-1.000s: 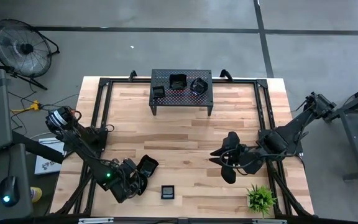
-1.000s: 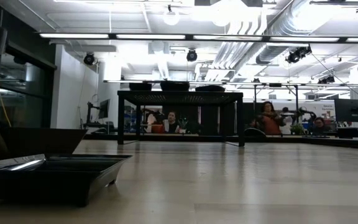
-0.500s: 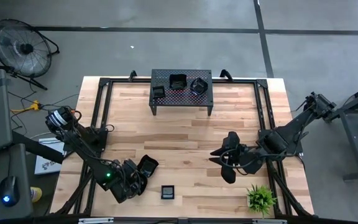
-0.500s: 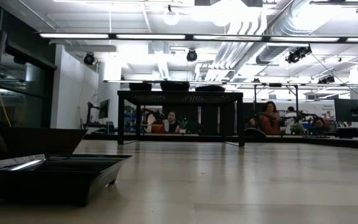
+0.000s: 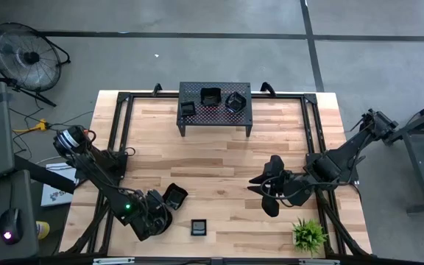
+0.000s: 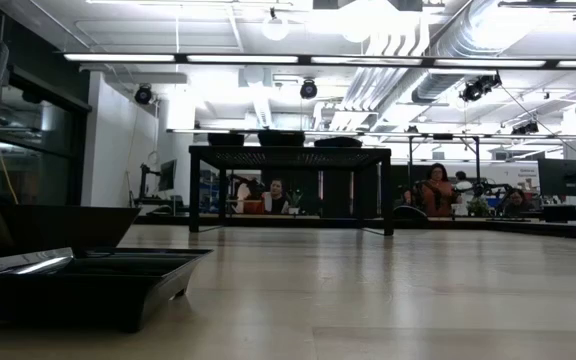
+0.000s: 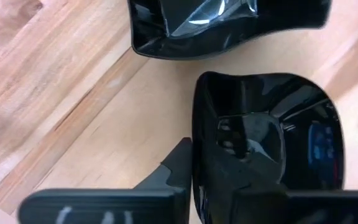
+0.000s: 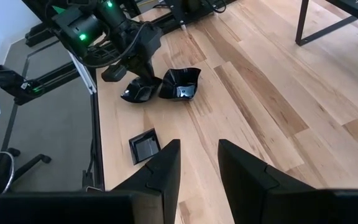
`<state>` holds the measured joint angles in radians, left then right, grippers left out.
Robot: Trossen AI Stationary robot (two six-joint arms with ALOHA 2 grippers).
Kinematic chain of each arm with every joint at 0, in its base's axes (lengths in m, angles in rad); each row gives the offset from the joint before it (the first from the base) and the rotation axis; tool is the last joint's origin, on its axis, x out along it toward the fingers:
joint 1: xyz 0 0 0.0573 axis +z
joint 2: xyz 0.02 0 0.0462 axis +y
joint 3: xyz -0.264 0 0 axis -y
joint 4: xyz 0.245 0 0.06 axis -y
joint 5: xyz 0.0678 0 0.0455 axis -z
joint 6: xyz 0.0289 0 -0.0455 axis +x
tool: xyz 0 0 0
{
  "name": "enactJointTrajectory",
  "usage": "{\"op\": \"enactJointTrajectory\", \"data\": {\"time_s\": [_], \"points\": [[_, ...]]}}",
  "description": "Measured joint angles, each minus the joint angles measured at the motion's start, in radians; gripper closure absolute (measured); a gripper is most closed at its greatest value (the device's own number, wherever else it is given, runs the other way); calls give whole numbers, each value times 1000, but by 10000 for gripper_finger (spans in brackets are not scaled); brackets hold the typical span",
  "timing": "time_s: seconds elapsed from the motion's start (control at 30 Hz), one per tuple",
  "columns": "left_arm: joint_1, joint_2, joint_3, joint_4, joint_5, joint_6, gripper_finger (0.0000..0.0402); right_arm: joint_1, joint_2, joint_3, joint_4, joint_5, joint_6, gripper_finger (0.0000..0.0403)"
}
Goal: Pick & Place Mini shaped plates
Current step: Stack the leaf-shaped plate on top of the leaf-shaped plate on the shelf
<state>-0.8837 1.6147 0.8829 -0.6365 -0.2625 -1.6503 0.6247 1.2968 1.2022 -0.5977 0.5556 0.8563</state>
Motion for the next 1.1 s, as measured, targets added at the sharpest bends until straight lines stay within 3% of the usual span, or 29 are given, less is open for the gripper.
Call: {"op": "enactJointTrajectory", "data": {"time_s": [0.17, 0.5, 0.67, 0.9, 1.1], "points": [[0, -22, 0, 5, 10, 23, 398, 0, 0, 0, -2, 3, 0, 300], [0, -44, 55, 11, -14, 95, 398, 0, 0, 0, -3, 24, 0, 300], [0, -44, 139, -2, -115, 158, 397, 0, 0, -1, -3, 59, 36, 300], [18, -44, 277, -147, -291, 197, 397, -2, 57, -1, 34, 102, 59, 300], [109, -43, 362, -205, -434, 316, 397, -3, 152, -1, 162, 124, 58, 300]]}}
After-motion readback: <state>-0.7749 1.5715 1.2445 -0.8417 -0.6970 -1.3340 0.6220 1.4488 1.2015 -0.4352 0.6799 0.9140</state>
